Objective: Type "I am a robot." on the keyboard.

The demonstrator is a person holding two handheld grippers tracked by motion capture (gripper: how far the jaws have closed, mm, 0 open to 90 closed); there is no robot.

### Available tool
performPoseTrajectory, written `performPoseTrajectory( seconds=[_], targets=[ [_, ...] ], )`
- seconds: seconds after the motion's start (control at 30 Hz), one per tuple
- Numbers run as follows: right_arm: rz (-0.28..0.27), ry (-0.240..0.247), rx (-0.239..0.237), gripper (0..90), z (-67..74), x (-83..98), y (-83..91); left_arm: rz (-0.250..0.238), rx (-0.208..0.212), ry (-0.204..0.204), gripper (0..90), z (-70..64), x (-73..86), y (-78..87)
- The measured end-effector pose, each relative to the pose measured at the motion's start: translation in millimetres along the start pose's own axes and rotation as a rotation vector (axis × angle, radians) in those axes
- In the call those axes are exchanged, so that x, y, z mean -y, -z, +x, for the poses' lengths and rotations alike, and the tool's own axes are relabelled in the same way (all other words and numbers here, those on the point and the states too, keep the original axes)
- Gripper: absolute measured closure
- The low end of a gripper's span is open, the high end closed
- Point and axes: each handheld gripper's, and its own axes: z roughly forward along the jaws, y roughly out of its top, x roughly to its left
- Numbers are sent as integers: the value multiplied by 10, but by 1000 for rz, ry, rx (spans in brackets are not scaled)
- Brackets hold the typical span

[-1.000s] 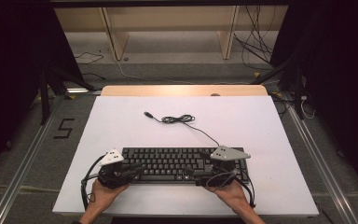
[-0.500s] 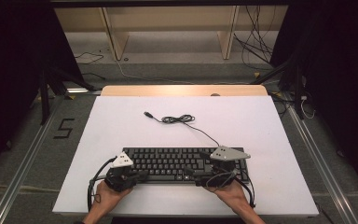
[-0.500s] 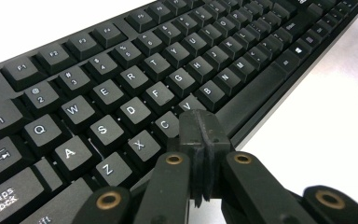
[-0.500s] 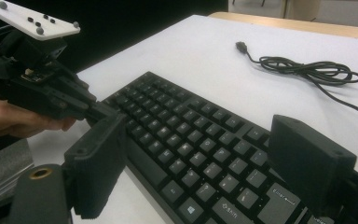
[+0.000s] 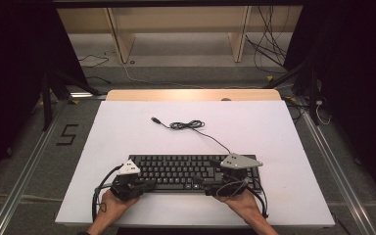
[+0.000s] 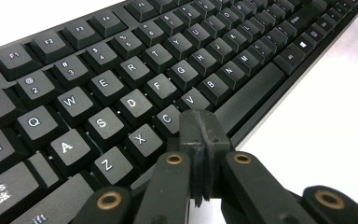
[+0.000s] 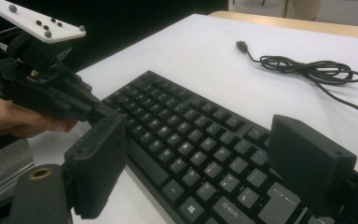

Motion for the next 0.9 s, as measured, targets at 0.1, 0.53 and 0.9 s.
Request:
performPoseTrajectory(
  seconds=[0.1,0.53,0.9],
  targets=[
    [-2,-2,0,210,-4,-1,0,-13,-5,-3,865,-1,-7,24],
    [-1,-4,-1,209,-4,1,-5,-184,-17,82,568,96,-67,272],
    [-3,-4,-2,209,-6,0,-6,-236,-83,159,358,195,-68,353]
  ],
)
